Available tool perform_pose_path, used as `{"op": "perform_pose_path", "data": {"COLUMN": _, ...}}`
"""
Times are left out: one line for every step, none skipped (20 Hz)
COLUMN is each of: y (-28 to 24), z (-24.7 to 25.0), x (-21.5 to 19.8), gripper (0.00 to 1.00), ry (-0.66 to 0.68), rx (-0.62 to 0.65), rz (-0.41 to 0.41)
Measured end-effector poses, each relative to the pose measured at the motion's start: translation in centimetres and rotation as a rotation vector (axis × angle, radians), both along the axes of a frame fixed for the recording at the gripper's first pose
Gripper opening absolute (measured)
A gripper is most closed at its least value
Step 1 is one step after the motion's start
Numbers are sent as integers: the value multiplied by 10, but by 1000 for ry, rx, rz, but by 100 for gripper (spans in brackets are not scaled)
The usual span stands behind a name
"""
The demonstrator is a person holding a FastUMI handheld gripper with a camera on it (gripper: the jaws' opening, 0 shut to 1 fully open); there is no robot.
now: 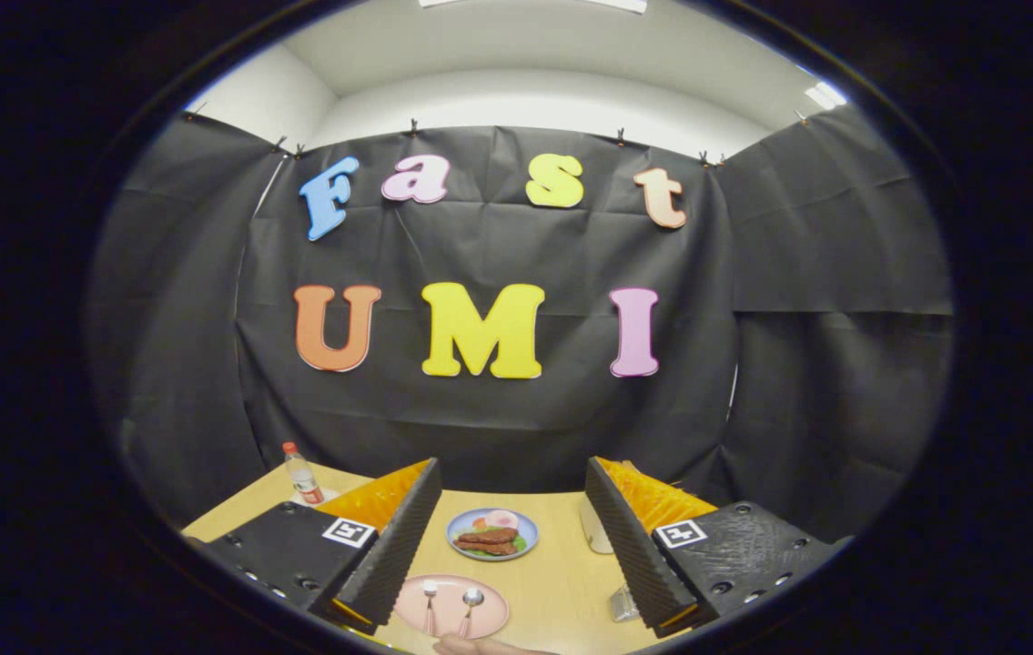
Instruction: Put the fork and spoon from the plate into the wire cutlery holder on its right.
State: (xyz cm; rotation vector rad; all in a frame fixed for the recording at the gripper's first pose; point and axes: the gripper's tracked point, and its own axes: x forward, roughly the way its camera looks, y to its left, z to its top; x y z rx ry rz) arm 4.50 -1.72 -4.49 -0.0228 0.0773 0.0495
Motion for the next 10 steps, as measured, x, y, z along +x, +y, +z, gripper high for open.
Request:
{"op": "perform_pose_path", "data": {"y": 3, "z": -11, "x": 3, "gripper": 96, "ry": 14, "rx": 7, "rz": 1}}
{"op": "perform_pose_path", "data": {"y": 5, "z": -19, "x": 7, "gripper": 96, "ry": 27, "rx": 11, "rz": 5}}
{"op": "perform_pose_path", "data": {"y": 7, "z": -29, "x": 10, "gripper": 96, "ry": 40, "rx": 8, "rz": 8}}
{"op": "perform_pose_path", "data": {"y": 10, "z": -40, "x": 15, "gripper": 96, "ry": 61, "rx": -5, "rz": 9}}
{"op": "perform_pose_path", "data": {"y": 12, "z": -56, "x": 21, "gripper": 96, "ry": 81, "rx": -22, "rz": 13}}
{"op": "perform_pose_path", "data": {"y": 15, "z": -72, "x": 25, "gripper": 96, "ry": 113, "rx": -42, "rz": 11}}
{"op": "perform_pose_path", "data": {"y": 19, "z": -93, "x": 29, "gripper": 96, "ry": 145, "rx": -58, "rz": 18}}
{"op": "perform_pose_path", "data": {"y": 25, "z": -111, "x": 31, "gripper": 96, "ry": 174, "rx": -69, "rz": 30}}
{"op": "perform_pose_path", "data": {"y": 27, "z": -131, "x": 33, "gripper": 96, "ry": 203, "rx": -83, "rz": 30}}
{"op": "perform_pose_path", "data": {"y": 30, "z": -151, "x": 35, "gripper": 96, "ry": 232, "rx": -99, "rz": 29}}
